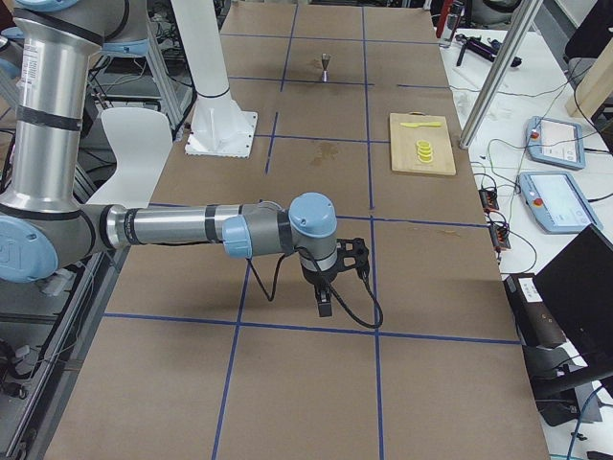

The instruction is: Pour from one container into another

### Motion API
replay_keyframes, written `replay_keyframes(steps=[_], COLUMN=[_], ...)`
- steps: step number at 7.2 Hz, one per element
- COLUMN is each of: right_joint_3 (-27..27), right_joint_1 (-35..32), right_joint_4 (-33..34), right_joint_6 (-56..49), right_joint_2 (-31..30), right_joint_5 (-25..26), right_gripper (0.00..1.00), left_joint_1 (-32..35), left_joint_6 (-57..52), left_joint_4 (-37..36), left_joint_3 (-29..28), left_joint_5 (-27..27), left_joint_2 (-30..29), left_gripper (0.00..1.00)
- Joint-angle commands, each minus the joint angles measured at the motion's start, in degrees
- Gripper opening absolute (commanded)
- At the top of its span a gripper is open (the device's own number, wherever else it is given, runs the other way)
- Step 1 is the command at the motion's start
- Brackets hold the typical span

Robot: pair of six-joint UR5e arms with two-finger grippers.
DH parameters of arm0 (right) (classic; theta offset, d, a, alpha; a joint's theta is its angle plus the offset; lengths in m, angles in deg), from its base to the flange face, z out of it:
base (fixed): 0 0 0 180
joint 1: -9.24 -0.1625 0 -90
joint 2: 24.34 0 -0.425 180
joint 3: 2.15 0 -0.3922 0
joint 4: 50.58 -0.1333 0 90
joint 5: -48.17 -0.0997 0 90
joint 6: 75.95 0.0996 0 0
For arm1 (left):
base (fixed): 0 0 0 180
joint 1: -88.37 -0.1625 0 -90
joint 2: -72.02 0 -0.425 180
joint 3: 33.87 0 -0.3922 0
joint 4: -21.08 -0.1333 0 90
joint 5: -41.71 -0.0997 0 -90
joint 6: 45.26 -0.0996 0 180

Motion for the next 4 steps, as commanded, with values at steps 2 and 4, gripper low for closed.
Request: replay_keyframes(steps=[2, 4], right_joint_3=[0.30, 0.47], right_joint_1=[0.00, 0.00], right_joint_4=[-0.89, -0.89], right_joint_6=[-0.06, -0.06], right_joint_2=[-0.15, -0.32], right_joint_5=[-0.56, -0.48], right_gripper=[1.00, 1.00], left_joint_1=[0.09, 0.01], left_joint_6=[-0.36, -0.28], left_joint_4=[0.51, 6.70], left_joint_3=[-0.23, -1.36], left_joint_5=[0.35, 0.70], left_joint_2=[-0.80, -1.41], left_gripper=[1.00, 1.00])
